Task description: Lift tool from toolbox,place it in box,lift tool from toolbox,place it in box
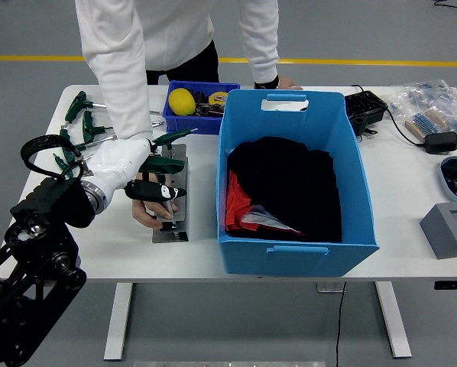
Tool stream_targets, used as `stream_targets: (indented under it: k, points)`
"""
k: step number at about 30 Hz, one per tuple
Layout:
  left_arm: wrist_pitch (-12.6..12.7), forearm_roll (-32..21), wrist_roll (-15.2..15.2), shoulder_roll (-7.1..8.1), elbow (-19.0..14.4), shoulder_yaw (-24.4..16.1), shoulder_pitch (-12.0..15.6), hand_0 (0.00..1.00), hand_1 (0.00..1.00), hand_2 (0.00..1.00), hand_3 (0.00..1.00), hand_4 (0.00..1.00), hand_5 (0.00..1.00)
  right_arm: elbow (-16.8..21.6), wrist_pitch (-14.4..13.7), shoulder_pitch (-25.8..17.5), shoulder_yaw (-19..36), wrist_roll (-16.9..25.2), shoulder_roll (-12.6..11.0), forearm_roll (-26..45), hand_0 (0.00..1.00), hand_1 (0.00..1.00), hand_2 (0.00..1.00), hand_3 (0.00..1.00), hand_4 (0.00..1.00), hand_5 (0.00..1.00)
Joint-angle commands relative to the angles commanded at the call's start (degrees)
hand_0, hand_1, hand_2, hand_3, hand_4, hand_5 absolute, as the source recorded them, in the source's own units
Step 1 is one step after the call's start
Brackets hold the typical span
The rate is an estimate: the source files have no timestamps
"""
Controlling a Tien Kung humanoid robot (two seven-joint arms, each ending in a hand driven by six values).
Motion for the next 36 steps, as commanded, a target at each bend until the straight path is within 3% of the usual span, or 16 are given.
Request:
stream_targets:
  k: [1,2,7,8,14,15,24,32,33,36]
  points:
    - [0.4,0.0,0.2,0.01,0.0,0.1,-0.1,0.610,0.432,0.322,0.486,0.998,0.649,0.0,0.0,0.0,0.1,0.0,0.0,-0.1,0.690,0.652,0.728,0.593,0.835,0.762]
    - [1.0,0.0,0.4,0.01,0.0,0.2,-0.2,0.545,0.318,0.251,0.381,0.998,0.679,0.0,0.0,0.0,0.2,0.0,0.0,-0.3,0.690,0.651,0.728,0.593,0.836,0.763]
    - [3.3,0.0,0.7,0.12,0.0,0.4,-0.5,0.545,0.318,0.251,0.381,0.998,0.679,0.0,-0.1,0.0,0.4,-0.1,0.0,-0.5,0.690,0.651,0.728,0.593,0.836,0.763]
    - [3.6,0.0,0.7,0.15,0.0,0.5,-0.6,0.446,0.251,0.203,0.304,0.998,0.682,0.0,-0.1,0.0,0.4,-0.1,0.0,-0.5,0.691,0.651,0.728,0.593,0.836,0.763]
    - [5.7,0.0,0.4,0.38,0.0,1.5,-1.0,0.446,0.251,0.203,0.304,0.998,0.682,0.0,-0.1,0.0,0.2,0.0,0.0,-0.2,0.691,0.651,0.728,0.593,0.836,0.763]
    - [6.1,0.0,0.2,0.46,0.0,1.7,-1.0,0.379,0.202,0.174,0.259,0.998,0.672,0.0,-0.1,-0.1,0.1,0.0,0.0,-0.1,0.690,0.651,0.728,0.593,0.836,0.763]
    - [10.5,0.0,-0.8,0.65,0.0,2.9,-1.0,0.332,0.174,0.147,0.222,0.998,0.664,0.0,-0.2,-0.2,0.0,-0.1,0.1,-0.2,0.690,0.651,0.727,0.593,0.836,0.763]
    - [10.2,0.0,-0.2,0.81,0.0,3.6,-0.6,0.320,0.168,0.148,0.224,0.998,0.667,0.0,-0.3,-0.4,0.1,-0.2,0.2,-0.5,0.690,0.650,0.727,0.593,0.836,0.763]
    - [10.1,0.0,-0.1,0.84,0.0,3.6,-0.6,0.333,0.226,0.193,0.280,0.998,0.661,0.0,-0.3,-0.5,0.1,-0.2,0.2,-0.5,0.690,0.650,0.727,0.592,0.835,0.763]
    - [9.9,0.0,0.3,0.90,0.0,3.7,-0.6,0.333,0.226,0.193,0.280,0.998,0.661,0.0,-0.4,-0.6,0.0,-0.2,0.3,-0.5,0.690,0.650,0.727,0.592,0.835,0.763]
